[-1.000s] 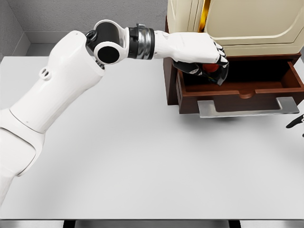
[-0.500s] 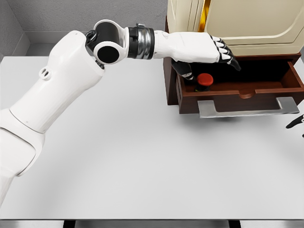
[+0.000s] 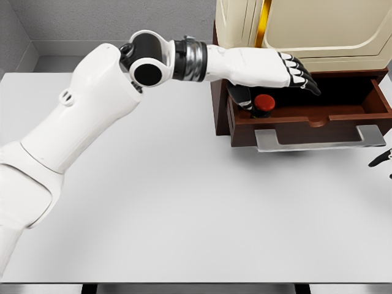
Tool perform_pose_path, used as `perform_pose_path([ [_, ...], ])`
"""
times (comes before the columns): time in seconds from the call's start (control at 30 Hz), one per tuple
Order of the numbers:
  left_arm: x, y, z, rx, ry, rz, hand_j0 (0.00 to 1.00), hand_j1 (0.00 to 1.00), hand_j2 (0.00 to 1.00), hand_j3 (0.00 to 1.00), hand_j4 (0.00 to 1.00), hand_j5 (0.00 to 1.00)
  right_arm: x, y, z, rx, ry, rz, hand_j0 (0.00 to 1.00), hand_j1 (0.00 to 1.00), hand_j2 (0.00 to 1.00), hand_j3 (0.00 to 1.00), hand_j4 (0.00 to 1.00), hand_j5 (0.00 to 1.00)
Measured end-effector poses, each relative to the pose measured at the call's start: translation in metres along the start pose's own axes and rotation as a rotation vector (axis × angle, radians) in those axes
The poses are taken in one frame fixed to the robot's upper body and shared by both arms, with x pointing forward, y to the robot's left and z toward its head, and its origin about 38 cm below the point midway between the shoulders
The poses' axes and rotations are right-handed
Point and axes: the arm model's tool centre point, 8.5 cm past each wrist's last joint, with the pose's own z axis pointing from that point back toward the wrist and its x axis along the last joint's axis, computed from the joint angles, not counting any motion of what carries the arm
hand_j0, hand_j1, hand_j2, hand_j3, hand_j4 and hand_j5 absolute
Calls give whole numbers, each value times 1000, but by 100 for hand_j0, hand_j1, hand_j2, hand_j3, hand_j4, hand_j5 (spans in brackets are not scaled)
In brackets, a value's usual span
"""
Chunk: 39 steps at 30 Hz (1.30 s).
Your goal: Put the switch into the drawer with left arm, and close the drawer with right arm
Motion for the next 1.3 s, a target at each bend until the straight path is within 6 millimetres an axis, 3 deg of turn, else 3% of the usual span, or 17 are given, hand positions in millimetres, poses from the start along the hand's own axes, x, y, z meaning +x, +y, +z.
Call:
perform_pose_path([
  [0.53, 10, 1, -17, -13, -21, -23, 99, 99, 99, 99, 99, 99, 0, -1, 1, 2, 2, 2, 61, 61, 61, 61, 61, 61],
  [0.9, 22, 17, -18, 6, -51, -73, 99, 99, 99, 99, 99, 99, 0, -1, 1, 1, 3, 3, 61, 61, 61, 61, 61, 61],
  [1.0, 28, 29, -8, 39, -80, -78, 99, 99, 99, 99, 99, 99, 0, 1, 2, 6, 4, 0, 61, 61, 61, 61, 61, 61],
  [1.13, 60, 43, 23, 135, -229, -23, 100, 100, 100, 100, 100, 100, -1, 1, 2, 7, 6, -1, 61, 61, 61, 61, 61, 61],
  [1.23, 73, 23, 44, 123, -344, 145, 100, 100, 100, 100, 100, 100, -1, 0, 3, 4, 8, 1, 61, 61, 61, 61, 61, 61],
  [1.3, 67, 13, 69, 108, -343, 234, 100, 100, 100, 100, 100, 100, -1, 0, 3, 1, 9, 0, 61, 61, 61, 61, 61, 61],
])
